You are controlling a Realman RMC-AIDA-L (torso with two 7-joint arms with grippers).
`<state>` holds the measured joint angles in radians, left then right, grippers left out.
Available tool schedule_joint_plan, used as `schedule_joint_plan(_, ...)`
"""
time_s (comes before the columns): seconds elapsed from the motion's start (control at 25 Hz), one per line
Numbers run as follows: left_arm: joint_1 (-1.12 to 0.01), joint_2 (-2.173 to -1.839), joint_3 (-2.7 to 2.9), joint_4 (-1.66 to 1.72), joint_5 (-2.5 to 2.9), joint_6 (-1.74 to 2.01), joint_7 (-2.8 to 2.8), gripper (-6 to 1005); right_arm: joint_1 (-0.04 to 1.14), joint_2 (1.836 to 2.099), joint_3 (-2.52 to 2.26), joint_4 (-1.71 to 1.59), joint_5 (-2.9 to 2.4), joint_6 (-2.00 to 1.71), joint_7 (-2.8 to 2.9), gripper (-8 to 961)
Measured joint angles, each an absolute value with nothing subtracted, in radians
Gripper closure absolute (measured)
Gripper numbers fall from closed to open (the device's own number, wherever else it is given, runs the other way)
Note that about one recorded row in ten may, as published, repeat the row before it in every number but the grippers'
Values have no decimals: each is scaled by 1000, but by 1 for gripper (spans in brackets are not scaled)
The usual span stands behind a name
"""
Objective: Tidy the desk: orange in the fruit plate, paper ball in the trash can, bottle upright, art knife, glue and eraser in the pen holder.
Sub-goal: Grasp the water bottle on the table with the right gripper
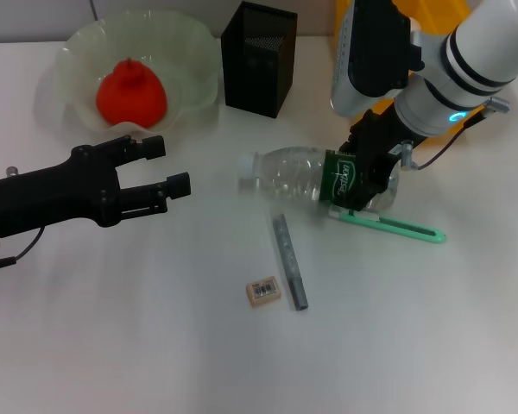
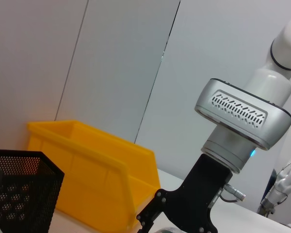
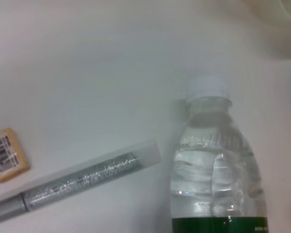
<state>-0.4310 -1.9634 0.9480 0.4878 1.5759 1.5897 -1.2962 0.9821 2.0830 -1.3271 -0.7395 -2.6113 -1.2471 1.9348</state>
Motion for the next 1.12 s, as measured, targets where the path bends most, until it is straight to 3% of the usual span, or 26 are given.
schedule_joint_plan(1.12,-437,-1960,948,491,1580,1593,-1296,163,1007,2079,-1336,-701,-2677,-1285,2119,152)
